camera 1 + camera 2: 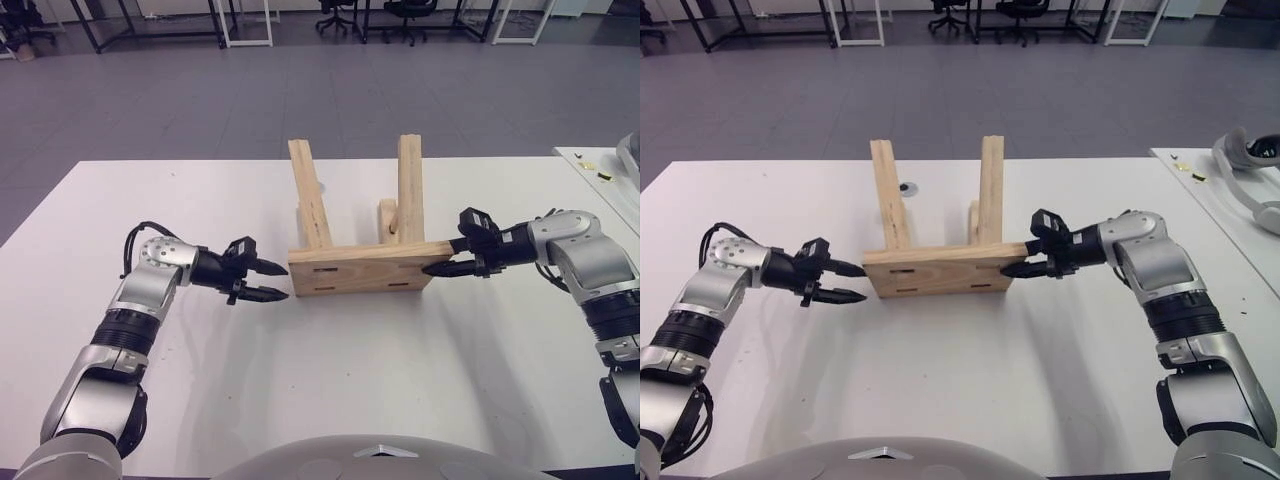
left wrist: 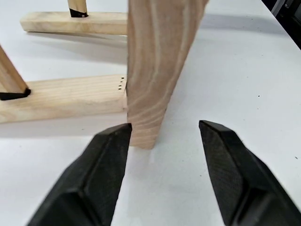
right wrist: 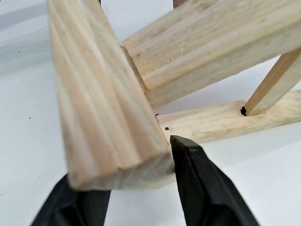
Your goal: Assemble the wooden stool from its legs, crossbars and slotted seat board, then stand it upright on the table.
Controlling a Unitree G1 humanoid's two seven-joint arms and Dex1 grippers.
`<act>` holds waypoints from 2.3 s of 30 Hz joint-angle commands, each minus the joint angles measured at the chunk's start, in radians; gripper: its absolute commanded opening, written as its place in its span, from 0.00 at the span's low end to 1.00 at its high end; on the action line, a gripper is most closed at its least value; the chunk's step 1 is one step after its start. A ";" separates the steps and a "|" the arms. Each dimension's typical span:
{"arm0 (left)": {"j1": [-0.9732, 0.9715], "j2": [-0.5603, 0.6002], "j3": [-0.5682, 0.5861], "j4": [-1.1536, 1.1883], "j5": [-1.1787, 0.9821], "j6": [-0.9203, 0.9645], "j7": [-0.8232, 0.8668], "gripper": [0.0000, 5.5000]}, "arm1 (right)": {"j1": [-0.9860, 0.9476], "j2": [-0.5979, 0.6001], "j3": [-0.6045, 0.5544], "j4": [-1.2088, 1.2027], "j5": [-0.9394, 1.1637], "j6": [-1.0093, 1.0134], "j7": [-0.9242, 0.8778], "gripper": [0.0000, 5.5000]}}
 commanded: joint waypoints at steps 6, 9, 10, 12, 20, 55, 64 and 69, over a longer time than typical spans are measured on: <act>0.016 -0.059 0.041 -0.019 -0.011 -0.056 0.080 0.48 | -0.001 0.014 -0.015 -0.039 0.024 0.020 0.022 0.31; -0.002 -0.065 0.055 0.029 -0.001 -0.087 0.097 0.48 | 0.002 0.014 -0.014 -0.040 0.023 0.018 0.030 0.30; -0.010 -0.069 0.053 0.039 0.004 -0.096 0.099 0.48 | 0.002 0.014 -0.014 -0.041 0.023 0.019 0.032 0.30; -0.032 -0.062 0.045 0.077 0.022 -0.113 0.090 0.48 | 0.002 0.018 -0.010 -0.050 0.025 0.025 0.032 0.30; -0.117 -0.092 0.040 0.201 0.038 -0.154 0.092 0.48 | -0.001 0.017 -0.009 -0.064 0.030 0.033 0.052 0.30; -0.963 -0.398 0.787 0.689 -0.453 0.593 1.370 0.31 | -0.809 0.489 -0.816 0.771 0.316 0.334 -1.317 0.35; -0.901 -0.399 0.836 0.858 -0.464 0.510 1.534 0.39 | -0.729 0.524 -0.920 0.941 0.395 0.247 -1.566 0.26; -0.874 -0.380 0.741 0.842 -0.385 0.622 1.401 0.54 | -0.737 0.515 -0.902 0.927 0.409 0.262 -1.522 0.42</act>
